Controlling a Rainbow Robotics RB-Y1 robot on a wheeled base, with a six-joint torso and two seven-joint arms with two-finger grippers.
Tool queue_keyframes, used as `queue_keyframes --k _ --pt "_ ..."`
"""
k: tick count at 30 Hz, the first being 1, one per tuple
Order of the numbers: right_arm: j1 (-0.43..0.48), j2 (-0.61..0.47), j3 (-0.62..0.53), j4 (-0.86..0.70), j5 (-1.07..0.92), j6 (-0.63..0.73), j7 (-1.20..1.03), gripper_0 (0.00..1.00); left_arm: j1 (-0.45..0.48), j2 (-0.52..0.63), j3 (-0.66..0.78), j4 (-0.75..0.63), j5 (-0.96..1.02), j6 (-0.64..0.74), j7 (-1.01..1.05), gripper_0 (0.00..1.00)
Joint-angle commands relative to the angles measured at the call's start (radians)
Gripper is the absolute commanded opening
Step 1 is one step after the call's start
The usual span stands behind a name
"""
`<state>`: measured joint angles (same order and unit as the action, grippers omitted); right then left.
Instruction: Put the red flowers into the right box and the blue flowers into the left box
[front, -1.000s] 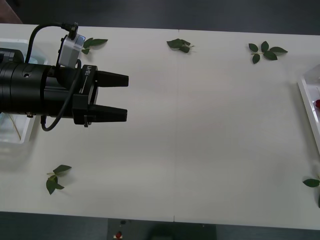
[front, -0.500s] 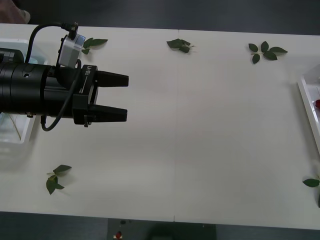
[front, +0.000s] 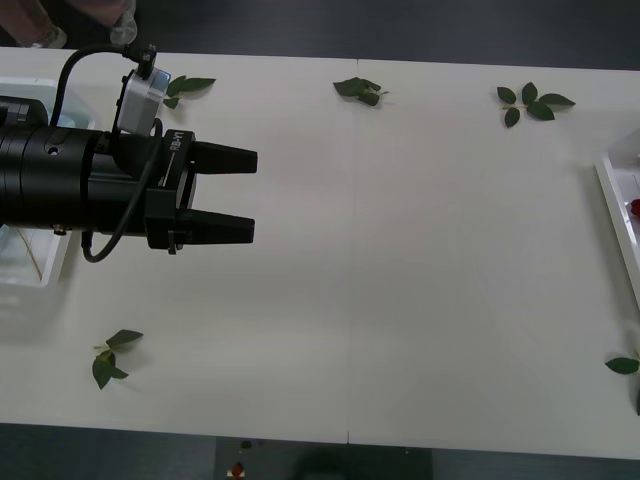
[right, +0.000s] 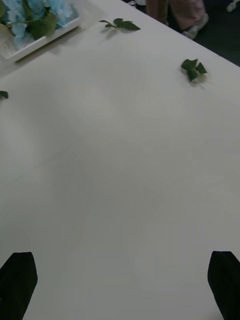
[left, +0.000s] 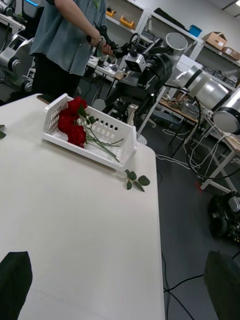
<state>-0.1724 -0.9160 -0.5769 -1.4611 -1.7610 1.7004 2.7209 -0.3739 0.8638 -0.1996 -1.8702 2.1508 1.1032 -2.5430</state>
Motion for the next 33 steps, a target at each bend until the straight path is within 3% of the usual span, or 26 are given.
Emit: queue_keyframes --k 1,7,21,33 --pt "-0.081 0.02 -0.017 -0.038 -0.008 0.091 -0.016 1.0 -0.023 0.031 0.003 -0.026 0.009 0.004 -0.016 1.0" --pt "-0.157 0.039 -0.011 -0.038 -0.028 0.216 -0.016 1.0 -0.023 0.031 0.003 -0.026 0.009 0.004 -0.016 1.0" --pt "-0.251 0.045 0.065 -0.038 -0.028 0.219 -0.016 1.0 -0.023 0.031 0.003 -0.026 0.009 0.004 -0.016 1.0" --pt "-0.254 0.046 0.063 -0.038 -0.022 0.219 -0.016 1.0 -0.023 0.031 0.003 -0.026 0.009 0.004 -0.016 1.0"
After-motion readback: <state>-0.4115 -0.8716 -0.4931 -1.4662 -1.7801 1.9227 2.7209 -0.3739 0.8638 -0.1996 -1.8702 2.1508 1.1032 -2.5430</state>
